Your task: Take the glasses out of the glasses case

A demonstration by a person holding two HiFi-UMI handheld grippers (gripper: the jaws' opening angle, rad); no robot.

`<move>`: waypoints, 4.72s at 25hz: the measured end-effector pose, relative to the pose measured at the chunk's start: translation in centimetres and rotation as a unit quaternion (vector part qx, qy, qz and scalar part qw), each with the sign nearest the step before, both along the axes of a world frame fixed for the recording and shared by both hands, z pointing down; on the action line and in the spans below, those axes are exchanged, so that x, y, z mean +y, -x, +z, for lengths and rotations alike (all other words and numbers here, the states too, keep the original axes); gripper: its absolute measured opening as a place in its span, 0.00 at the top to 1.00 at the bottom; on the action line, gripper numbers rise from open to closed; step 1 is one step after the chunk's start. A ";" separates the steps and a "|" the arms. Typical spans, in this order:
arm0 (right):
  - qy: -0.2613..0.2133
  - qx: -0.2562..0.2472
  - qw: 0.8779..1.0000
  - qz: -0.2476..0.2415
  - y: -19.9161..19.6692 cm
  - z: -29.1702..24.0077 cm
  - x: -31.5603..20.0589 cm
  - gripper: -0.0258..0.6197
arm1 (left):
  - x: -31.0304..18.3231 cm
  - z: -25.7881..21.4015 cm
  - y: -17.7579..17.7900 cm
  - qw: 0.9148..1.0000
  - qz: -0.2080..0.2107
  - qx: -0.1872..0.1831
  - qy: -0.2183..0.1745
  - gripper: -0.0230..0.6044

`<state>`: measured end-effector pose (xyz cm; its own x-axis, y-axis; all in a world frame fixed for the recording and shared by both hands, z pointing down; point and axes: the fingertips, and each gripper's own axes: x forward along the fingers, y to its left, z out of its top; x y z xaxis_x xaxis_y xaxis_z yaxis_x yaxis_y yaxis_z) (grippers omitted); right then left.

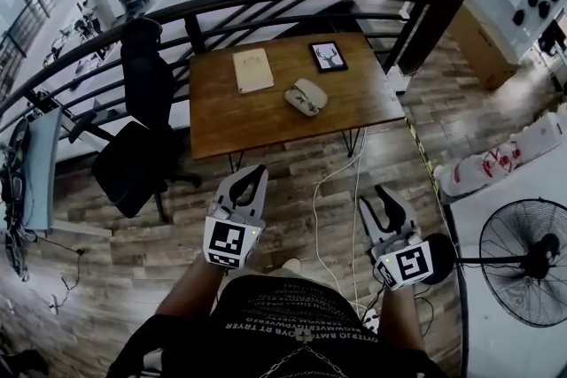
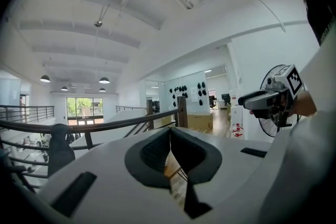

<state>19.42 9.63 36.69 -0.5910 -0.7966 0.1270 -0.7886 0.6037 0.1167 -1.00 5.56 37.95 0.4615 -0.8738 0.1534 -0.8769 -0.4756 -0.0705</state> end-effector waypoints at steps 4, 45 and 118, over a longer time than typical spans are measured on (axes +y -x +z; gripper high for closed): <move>0.000 -0.008 1.000 -0.003 -1.3 0.2 -0.5 0.74 | 0.2 -0.3 -0.6 1.000 -0.004 -0.009 -0.001 0.92; 0.026 -0.028 0.999 -0.001 3.3 1.7 -7.8 0.74 | -5.1 -0.7 2.5 1.000 -0.019 -0.012 -0.012 0.92; 0.131 -0.037 0.991 -0.003 7.1 10.1 -41.0 0.76 | -39.4 5.4 5.3 0.998 -0.014 -0.010 0.057 0.92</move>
<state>12.29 -31.39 46.76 -0.6103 -0.7391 0.2849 -0.7860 0.6097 -0.1020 -6.34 -33.83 43.37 0.4326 -0.8631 0.2606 -0.8892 -0.4562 -0.0346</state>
